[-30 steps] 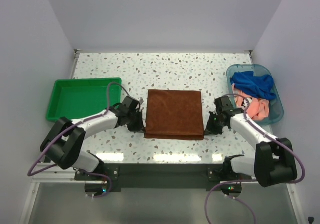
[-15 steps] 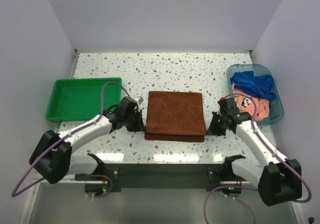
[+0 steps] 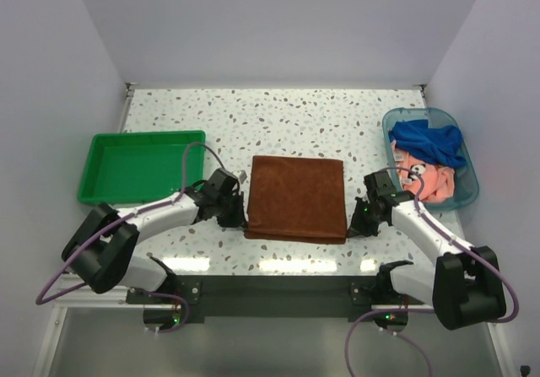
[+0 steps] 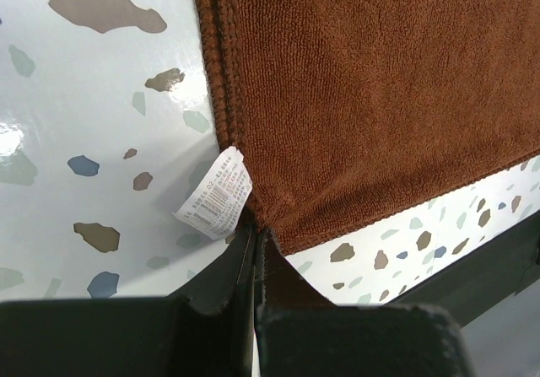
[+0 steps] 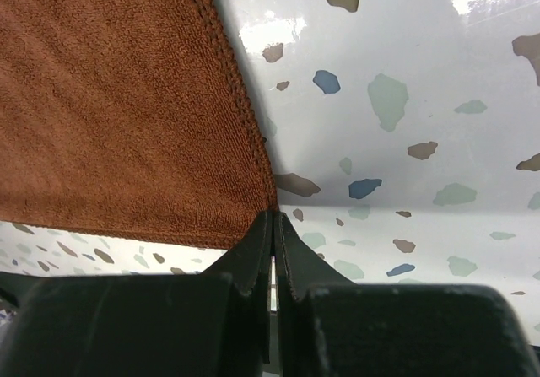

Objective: Fold and stack the towels
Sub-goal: Fold the towel

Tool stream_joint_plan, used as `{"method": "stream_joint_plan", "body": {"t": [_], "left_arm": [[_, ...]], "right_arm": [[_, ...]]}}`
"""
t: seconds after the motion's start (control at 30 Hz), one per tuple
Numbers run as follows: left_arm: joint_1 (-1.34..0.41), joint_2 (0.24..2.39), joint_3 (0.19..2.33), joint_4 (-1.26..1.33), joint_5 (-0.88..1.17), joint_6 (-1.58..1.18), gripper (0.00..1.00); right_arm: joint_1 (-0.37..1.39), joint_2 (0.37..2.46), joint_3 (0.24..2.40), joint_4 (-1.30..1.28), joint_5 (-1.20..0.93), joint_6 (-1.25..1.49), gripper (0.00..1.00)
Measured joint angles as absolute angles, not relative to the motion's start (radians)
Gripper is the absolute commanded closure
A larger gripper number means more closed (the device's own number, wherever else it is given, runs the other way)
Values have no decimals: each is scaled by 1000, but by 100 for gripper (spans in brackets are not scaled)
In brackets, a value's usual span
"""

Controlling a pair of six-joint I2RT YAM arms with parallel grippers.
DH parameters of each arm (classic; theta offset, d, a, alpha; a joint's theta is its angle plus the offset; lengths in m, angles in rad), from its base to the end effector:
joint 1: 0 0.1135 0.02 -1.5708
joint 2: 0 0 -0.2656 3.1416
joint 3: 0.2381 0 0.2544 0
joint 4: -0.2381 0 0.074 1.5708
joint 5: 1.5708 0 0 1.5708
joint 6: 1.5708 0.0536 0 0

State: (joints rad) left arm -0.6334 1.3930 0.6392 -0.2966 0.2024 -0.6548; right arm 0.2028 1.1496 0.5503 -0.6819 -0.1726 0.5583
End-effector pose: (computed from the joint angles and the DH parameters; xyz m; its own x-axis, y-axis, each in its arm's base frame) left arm 0.2010 -0.1609 0.1397 -0.9568 -0.0375 -0.2882 0.0979 0.8921 -0.4412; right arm 0.1799 0.0464 0.1445 -0.9267 0.3422 -0.1550 0.2883 0.9123 0.2909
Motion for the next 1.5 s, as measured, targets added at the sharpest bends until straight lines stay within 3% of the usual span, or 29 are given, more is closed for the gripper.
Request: {"method": "stream_joint_plan", "body": {"t": [0.7,0.9,1.5], "left_arm": [[-637,1392,641,-332,178,-674,100],[-637,1394,728,-389,155,-669,100],[-637,1554,789,-397,165,-660,100]], "right_arm": [[215,1228,548,-651,-179,569,100],[217,1232,622,-680,-154,565,100],[215,1369,636,-598,-195,566,100]]}}
